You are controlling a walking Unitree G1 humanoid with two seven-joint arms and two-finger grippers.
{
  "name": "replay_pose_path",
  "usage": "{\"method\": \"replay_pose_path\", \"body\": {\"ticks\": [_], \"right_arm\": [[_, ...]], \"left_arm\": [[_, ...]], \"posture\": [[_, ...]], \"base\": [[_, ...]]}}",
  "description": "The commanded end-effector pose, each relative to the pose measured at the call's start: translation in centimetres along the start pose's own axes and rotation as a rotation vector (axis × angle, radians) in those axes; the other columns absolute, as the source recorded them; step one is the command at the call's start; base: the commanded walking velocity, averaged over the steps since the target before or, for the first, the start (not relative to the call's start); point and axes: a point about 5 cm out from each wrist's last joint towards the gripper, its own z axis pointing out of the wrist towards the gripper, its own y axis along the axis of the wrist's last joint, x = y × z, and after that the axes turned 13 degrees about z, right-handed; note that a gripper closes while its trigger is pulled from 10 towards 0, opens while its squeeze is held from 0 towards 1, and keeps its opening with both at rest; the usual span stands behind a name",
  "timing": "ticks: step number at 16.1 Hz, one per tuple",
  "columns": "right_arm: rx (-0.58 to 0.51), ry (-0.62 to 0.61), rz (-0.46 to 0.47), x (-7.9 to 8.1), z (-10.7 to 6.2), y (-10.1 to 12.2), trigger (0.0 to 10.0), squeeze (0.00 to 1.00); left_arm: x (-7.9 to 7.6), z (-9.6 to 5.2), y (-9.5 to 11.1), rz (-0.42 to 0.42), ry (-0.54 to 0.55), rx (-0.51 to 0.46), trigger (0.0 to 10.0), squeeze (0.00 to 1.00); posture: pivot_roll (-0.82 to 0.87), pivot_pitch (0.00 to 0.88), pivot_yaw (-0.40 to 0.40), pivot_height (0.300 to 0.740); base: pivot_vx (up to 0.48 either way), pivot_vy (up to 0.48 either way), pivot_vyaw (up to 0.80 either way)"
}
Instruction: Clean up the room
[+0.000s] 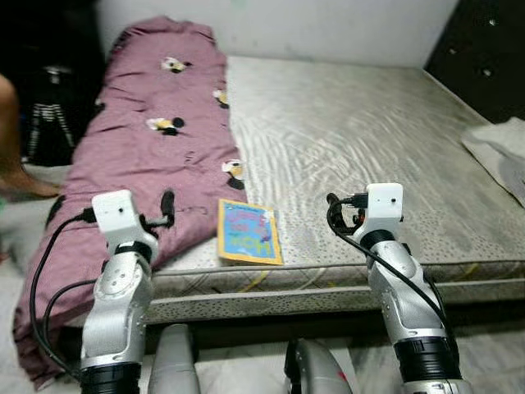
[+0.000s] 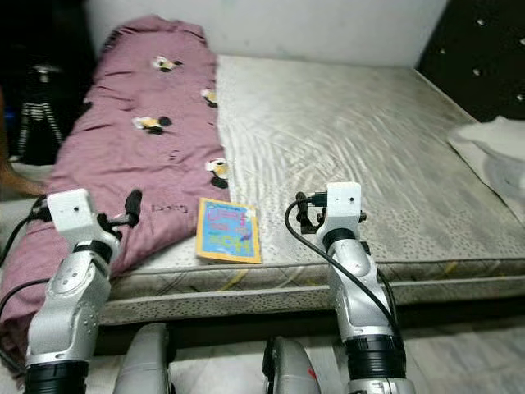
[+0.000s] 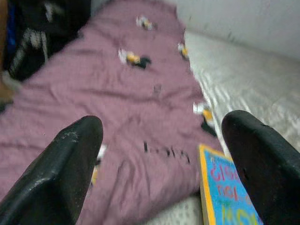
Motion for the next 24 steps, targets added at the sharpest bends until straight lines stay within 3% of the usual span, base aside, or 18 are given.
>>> {"method": "replay_pose_path", "body": {"ticks": [1, 3, 5, 9, 14, 21, 24], "right_arm": [[-0.013, 0.015, -0.022, 0.3, -0.3, 0.6, 10.0, 0.00], [-0.002, -0.008, -0.008, -0.1, -1.5, 0.2, 10.0, 0.00], [0.000, -0.030, -0.009, -0.6, -2.7, 0.2, 10.0, 0.00], [0.045, -0.026, 0.009, -0.6, -4.5, -0.3, 10.0, 0.00], [0.075, -0.056, 0.011, -1.2, -7.2, -0.2, 10.0, 0.00], [0.108, -0.059, 0.016, -1.0, -7.3, -0.5, 10.0, 0.00], [0.107, -0.052, 0.018, -0.8, -7.0, -0.5, 10.0, 0.00]], "left_arm": [[0.3, -0.1, -0.7, -0.015, -0.017, 0.054, 10.0, 0.00], [1.1, 0.1, -2.0, 0.006, -0.042, 0.110, 10.0, 0.00], [1.6, 0.3, -1.9, 0.022, -0.055, 0.133, 10.0, 0.00], [1.2, 1.4, -2.6, 0.047, -0.116, 0.216, 10.0, 0.00], [1.0, 3.8, -2.0, 0.074, -0.161, 0.239, 10.0, 0.00], [0.6, 5.2, -0.7, 0.074, -0.145, 0.179, 10.0, 0.00], [0.5, 5.6, -0.8, 0.089, -0.156, 0.183, 10.0, 0.00]], "posture": [[-0.04, 0.000, -0.113, 0.637], [-0.06, 0.021, -0.106, 0.637], [-0.08, 0.071, -0.093, 0.637], [-0.11, 0.123, -0.095, 0.637], [-0.17, 0.195, -0.069, 0.582], [-0.16, 0.194, -0.066, 0.582], [-0.15, 0.184, -0.066, 0.542]], "base": [[0.000, 0.000, 0.00], [0.000, 0.000, 0.00], [0.000, 0.000, 0.00], [0.000, 0.000, 0.00], [0.000, 0.000, 0.00], [0.000, 0.000, 0.00], [0.000, 0.000, 0.00]]}}
